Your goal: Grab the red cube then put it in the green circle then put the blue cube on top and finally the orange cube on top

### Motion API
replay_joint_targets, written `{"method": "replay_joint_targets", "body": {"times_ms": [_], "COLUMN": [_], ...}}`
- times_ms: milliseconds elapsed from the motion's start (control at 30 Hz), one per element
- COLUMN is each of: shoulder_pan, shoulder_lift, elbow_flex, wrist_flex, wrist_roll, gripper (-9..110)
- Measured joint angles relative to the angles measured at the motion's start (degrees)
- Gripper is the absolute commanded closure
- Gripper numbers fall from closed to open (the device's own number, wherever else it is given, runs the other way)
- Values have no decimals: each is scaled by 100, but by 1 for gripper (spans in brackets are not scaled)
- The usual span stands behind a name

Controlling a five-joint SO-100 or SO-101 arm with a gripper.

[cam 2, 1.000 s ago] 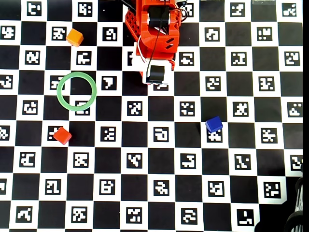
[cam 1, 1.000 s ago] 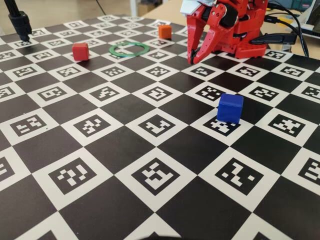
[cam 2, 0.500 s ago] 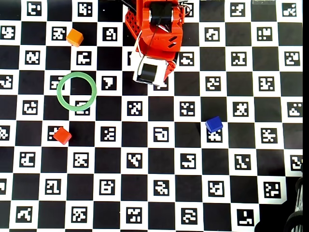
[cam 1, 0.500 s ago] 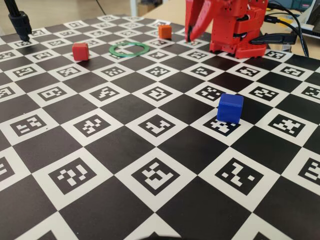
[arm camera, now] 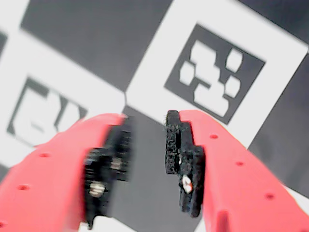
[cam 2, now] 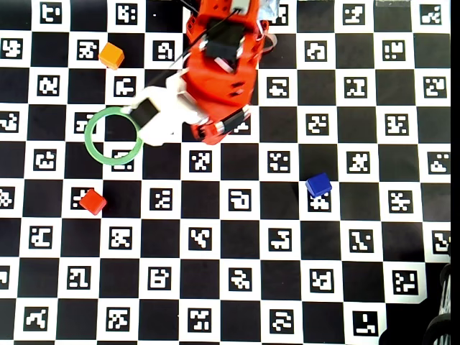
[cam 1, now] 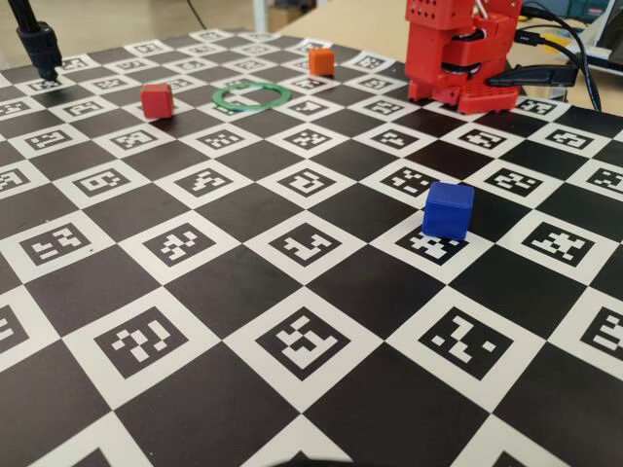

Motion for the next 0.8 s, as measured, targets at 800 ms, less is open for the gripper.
{"method": "replay_joint_targets", "body": {"times_ms": [800], "shoulder_pan": [1951], "shoulder_lift": [-3393], "elbow_flex": [-3744], "wrist_flex": [1143], "wrist_roll": [-598], "gripper": [57]}}
